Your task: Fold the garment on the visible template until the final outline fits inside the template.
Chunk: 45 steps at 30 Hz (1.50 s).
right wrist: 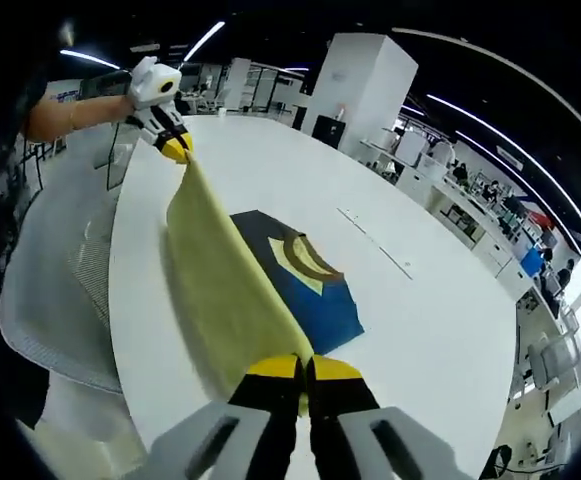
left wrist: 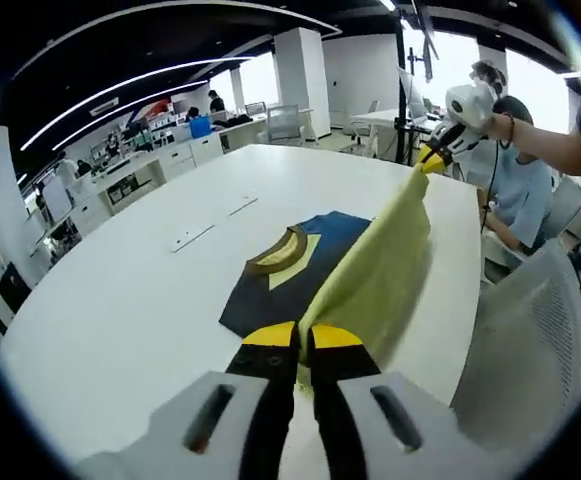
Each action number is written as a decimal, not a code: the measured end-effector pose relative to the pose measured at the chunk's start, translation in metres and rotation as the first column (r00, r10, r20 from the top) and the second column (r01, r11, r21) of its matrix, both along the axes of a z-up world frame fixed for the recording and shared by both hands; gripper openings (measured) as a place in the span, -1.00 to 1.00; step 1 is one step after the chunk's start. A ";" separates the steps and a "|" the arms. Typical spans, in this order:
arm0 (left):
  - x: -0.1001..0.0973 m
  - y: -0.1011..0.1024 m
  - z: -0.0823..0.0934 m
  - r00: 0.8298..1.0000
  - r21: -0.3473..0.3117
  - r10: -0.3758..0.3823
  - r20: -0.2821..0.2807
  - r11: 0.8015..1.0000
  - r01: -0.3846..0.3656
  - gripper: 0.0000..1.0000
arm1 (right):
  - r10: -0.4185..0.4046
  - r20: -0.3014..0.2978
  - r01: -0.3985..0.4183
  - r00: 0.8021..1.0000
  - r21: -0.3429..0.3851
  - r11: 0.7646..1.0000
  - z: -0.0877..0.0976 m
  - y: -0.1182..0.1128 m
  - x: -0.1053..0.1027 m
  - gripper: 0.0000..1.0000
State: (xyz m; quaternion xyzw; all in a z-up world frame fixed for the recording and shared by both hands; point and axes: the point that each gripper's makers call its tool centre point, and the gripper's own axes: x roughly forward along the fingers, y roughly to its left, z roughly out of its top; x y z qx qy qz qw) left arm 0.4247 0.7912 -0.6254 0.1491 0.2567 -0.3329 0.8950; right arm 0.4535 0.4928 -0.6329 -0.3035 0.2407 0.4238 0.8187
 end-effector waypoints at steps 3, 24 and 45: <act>0.010 0.003 0.002 1.000 -0.005 0.027 0.013 1.000 -0.027 -0.98 | -0.006 0.019 0.006 1.000 0.010 1.000 0.005 0.002 0.010 -1.00; 0.081 0.014 -0.001 0.984 0.017 0.143 0.107 0.989 -0.146 -0.98 | -0.070 0.128 0.080 0.989 -0.073 0.994 0.001 0.010 0.093 -1.00; 0.136 0.026 -0.084 0.986 0.083 0.166 0.030 0.982 -0.168 -0.98 | -0.084 -0.012 0.083 0.996 -0.104 0.991 -0.079 0.020 0.142 -1.00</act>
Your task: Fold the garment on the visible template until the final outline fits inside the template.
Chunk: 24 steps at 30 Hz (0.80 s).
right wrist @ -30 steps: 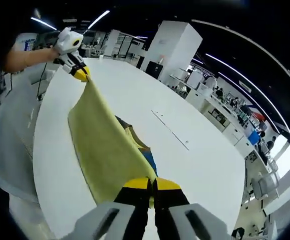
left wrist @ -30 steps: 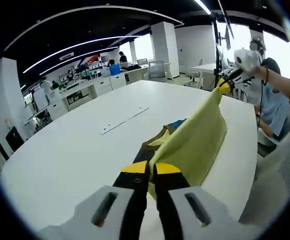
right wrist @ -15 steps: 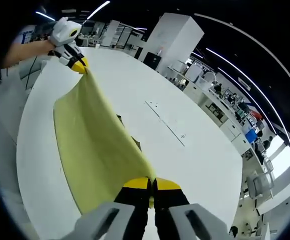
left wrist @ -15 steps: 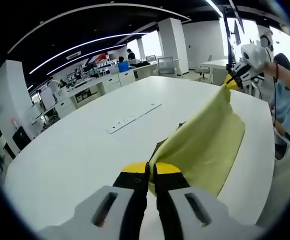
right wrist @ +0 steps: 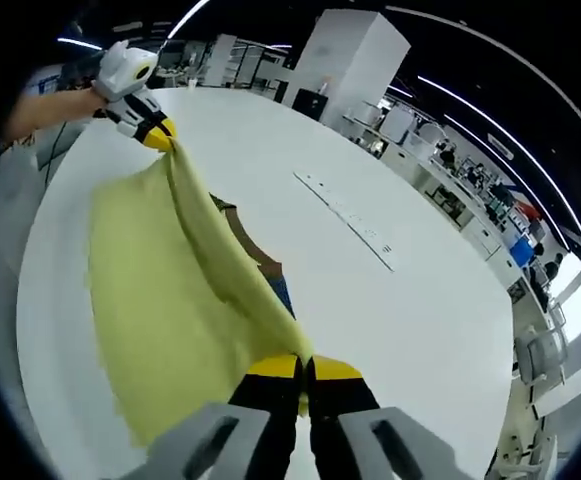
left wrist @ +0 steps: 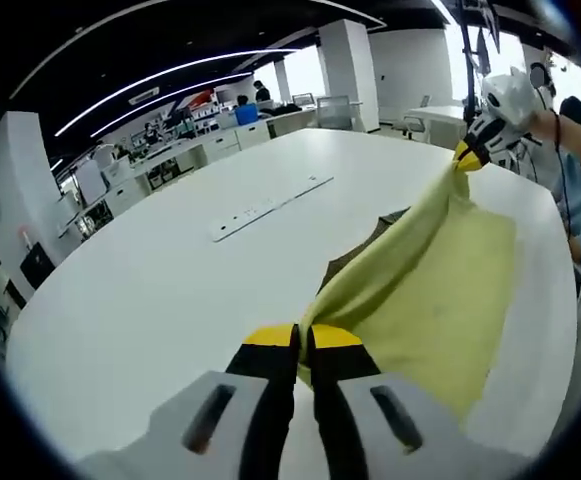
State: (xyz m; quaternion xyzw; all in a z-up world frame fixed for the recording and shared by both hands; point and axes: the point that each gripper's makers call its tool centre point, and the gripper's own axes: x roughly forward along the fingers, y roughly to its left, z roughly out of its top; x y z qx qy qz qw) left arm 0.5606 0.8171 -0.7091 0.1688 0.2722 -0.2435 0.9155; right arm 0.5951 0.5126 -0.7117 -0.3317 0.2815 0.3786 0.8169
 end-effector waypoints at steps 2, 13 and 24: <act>0.003 0.000 -0.008 1.000 0.002 0.003 -0.012 1.000 -0.003 -0.98 | -0.004 -0.018 0.004 1.000 -0.003 1.000 -0.008 0.000 0.002 -1.00; 0.014 0.004 -0.039 0.999 0.034 0.022 -0.045 0.999 -0.021 -0.95 | -0.003 -0.067 0.001 0.998 -0.028 1.000 -0.039 -0.001 0.014 -1.00; 0.017 0.013 -0.047 0.998 0.081 0.049 -0.044 0.996 -0.045 -0.80 | -0.046 -0.064 0.043 0.997 -0.049 0.998 -0.050 -0.019 0.024 -0.76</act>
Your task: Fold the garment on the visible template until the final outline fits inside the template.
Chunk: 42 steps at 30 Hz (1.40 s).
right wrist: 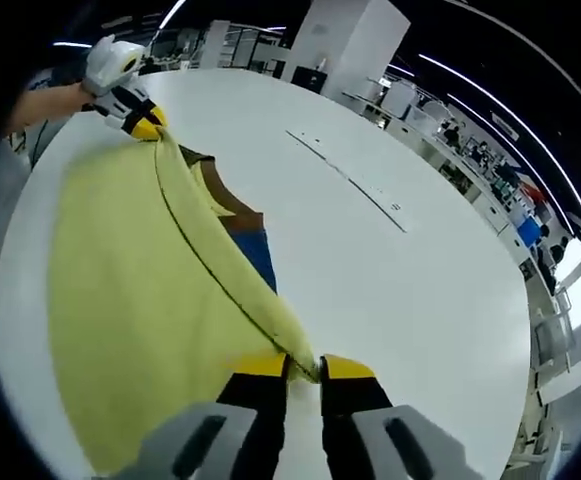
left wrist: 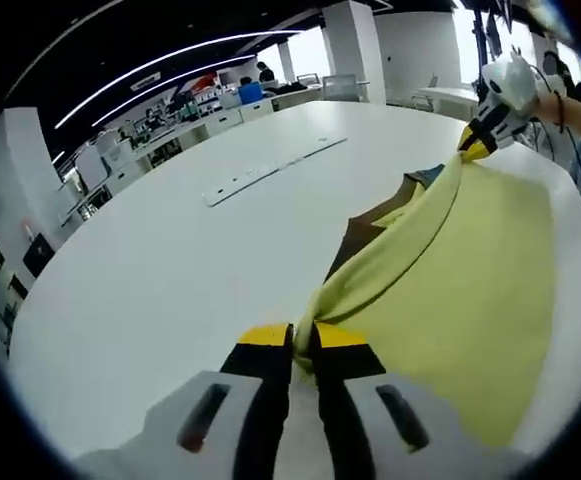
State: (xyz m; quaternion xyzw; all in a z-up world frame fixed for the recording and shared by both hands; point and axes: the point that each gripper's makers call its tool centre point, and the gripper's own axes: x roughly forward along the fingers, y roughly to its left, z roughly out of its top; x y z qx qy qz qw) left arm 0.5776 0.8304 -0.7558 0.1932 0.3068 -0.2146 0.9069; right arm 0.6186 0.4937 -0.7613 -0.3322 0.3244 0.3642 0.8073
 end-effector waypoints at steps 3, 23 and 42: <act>-0.004 0.004 0.005 1.000 -0.027 -0.004 0.010 1.000 0.005 -0.60 | -0.009 -0.005 0.009 1.000 0.018 1.000 0.001 -0.003 -0.002 -0.55; 0.026 0.016 0.000 0.990 -0.029 0.085 0.117 0.996 -0.083 -0.32 | -0.243 0.018 0.232 0.970 0.228 0.946 0.000 0.010 0.027 -0.48; -0.019 0.026 0.024 0.980 -0.310 0.198 0.000 0.932 -0.189 -0.14 | -0.391 -0.215 0.446 0.895 0.465 0.765 0.019 0.004 0.003 -0.14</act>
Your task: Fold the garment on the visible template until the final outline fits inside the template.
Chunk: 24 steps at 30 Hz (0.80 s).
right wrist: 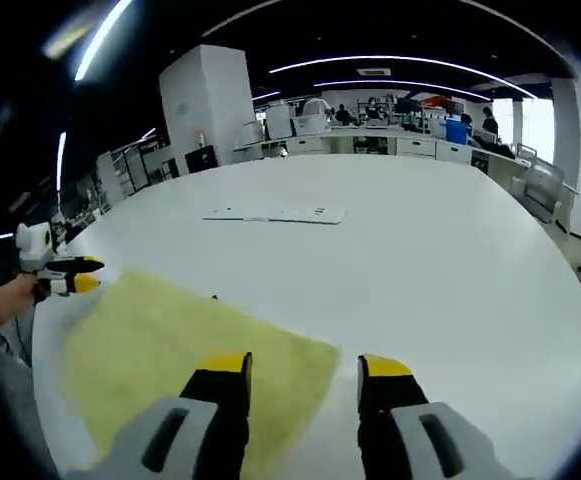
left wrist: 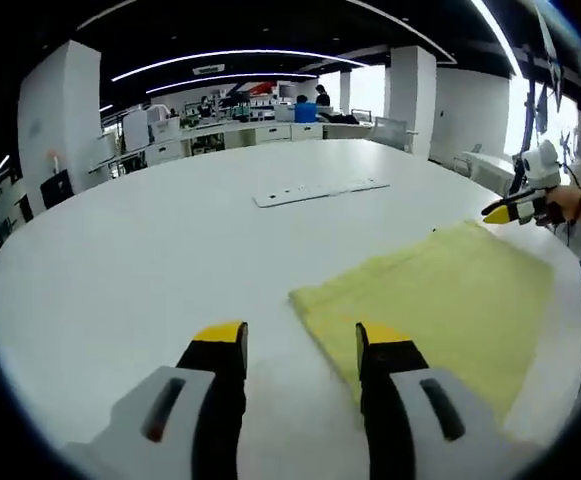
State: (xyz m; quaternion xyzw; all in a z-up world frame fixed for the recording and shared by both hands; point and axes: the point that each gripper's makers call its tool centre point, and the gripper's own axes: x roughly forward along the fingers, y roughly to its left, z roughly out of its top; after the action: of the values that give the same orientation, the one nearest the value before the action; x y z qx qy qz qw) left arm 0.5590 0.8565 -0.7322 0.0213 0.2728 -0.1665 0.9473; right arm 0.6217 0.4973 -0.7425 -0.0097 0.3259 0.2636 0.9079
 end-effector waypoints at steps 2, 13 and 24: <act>-0.011 -0.002 0.001 1.000 -0.024 -0.012 -0.014 1.000 0.011 -0.04 | 0.013 -0.011 -0.013 1.000 -0.004 1.000 0.002 0.000 -0.008 -0.03; -0.054 -0.011 0.007 0.999 -0.077 -0.022 -0.034 0.997 0.019 -0.04 | 0.097 -0.100 -0.099 0.990 -0.015 0.995 0.003 0.004 -0.068 0.13; -0.090 -0.021 -0.002 0.995 -0.136 -0.009 -0.096 0.991 -0.004 -0.39 | 0.084 -0.126 -0.095 0.988 -0.078 0.992 0.002 -0.009 -0.112 -0.07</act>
State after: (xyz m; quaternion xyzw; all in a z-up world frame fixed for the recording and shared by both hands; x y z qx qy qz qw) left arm 0.4689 0.8356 -0.7347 -0.0512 0.3060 -0.1867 0.9321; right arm 0.5102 0.4886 -0.7407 -0.0462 0.3911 0.2903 0.8722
